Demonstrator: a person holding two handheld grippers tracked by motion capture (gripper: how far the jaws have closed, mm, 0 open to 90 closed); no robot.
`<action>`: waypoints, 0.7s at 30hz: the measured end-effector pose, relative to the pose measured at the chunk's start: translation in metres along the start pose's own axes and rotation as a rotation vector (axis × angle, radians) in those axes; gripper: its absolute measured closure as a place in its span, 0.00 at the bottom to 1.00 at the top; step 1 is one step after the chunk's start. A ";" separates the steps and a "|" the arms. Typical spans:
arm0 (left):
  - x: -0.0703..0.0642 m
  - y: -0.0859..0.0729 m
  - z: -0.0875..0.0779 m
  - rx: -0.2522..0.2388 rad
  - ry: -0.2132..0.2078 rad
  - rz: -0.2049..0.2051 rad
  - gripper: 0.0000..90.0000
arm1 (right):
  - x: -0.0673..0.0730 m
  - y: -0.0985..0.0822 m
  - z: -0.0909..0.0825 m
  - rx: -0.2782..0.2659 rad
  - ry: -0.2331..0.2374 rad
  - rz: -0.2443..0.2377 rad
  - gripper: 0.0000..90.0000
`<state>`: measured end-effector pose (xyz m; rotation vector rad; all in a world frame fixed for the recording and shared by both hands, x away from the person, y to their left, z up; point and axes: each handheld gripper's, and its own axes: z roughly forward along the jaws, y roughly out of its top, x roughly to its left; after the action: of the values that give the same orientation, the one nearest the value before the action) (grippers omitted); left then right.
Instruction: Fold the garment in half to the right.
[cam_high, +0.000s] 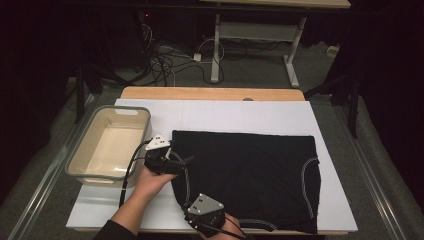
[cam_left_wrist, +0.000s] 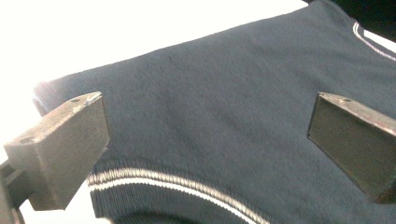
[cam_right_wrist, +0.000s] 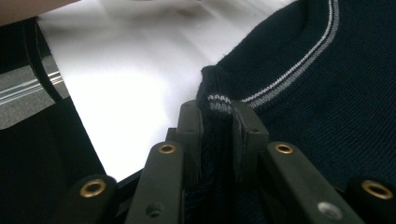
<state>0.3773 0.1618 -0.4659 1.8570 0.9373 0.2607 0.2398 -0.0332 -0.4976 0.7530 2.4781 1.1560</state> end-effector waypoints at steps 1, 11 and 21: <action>0.001 0.002 0.001 -0.001 0.001 -0.002 0.00 | 0.000 0.000 0.000 0.000 0.000 -0.001 0.85; 0.011 0.024 0.009 -0.014 0.020 -0.012 0.00 | 0.000 0.000 0.000 -0.002 -0.001 -0.006 0.85; 0.025 0.042 0.024 -0.009 0.051 -0.023 0.00 | 0.000 0.000 0.000 0.002 0.001 0.000 0.85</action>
<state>0.4280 0.1550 -0.4475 1.8379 0.9903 0.2984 0.2403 -0.0331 -0.4975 0.7531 2.4804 1.1553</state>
